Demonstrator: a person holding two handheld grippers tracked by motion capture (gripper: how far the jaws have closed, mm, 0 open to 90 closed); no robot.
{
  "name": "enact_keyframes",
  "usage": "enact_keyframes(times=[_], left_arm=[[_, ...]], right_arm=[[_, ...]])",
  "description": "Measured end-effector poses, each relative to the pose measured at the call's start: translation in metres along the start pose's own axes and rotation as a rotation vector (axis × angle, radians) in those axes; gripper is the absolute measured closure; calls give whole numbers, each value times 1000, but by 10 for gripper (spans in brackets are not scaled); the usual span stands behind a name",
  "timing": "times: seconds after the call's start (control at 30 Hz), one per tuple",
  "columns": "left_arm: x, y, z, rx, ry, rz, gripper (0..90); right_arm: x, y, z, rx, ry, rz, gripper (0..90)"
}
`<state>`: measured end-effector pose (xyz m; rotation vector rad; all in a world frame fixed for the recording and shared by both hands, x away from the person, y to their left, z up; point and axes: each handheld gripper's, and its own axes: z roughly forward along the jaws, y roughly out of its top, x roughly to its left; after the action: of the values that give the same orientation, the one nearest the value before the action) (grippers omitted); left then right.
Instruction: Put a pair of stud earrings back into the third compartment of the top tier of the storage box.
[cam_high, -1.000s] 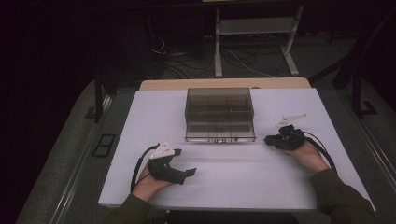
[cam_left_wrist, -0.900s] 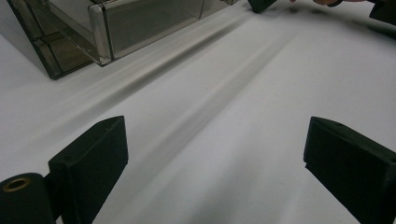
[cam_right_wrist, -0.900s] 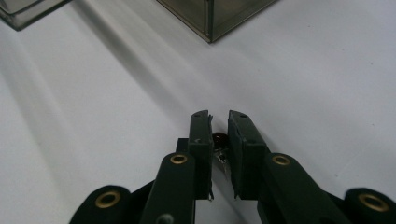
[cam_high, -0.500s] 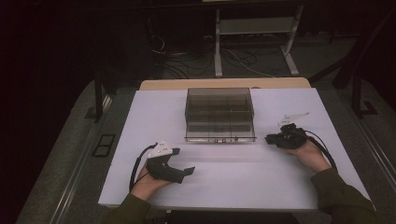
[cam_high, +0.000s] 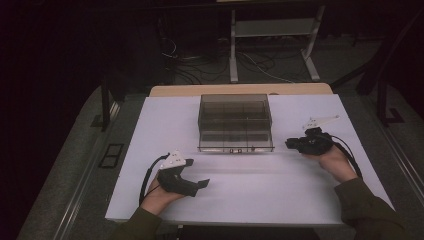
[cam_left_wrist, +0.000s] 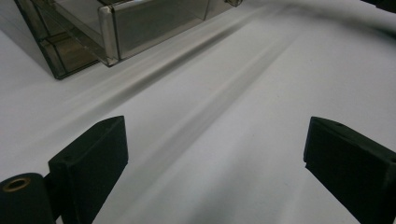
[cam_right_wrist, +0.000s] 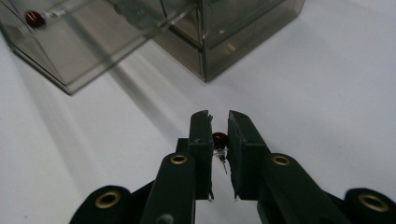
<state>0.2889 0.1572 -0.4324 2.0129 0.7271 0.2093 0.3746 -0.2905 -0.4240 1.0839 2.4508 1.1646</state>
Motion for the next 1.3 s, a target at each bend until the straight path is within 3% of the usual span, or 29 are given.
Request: enact_keyframes(times=[0.73, 1.3], left_arm=[[0, 0, -1, -11, -3, -16, 56], [0, -1, 1, -3, -10, -15, 56]], right_arm=[[12, 33, -31, -90, 11, -21, 791], [21, 48, -37, -123, 40, -38, 790]])
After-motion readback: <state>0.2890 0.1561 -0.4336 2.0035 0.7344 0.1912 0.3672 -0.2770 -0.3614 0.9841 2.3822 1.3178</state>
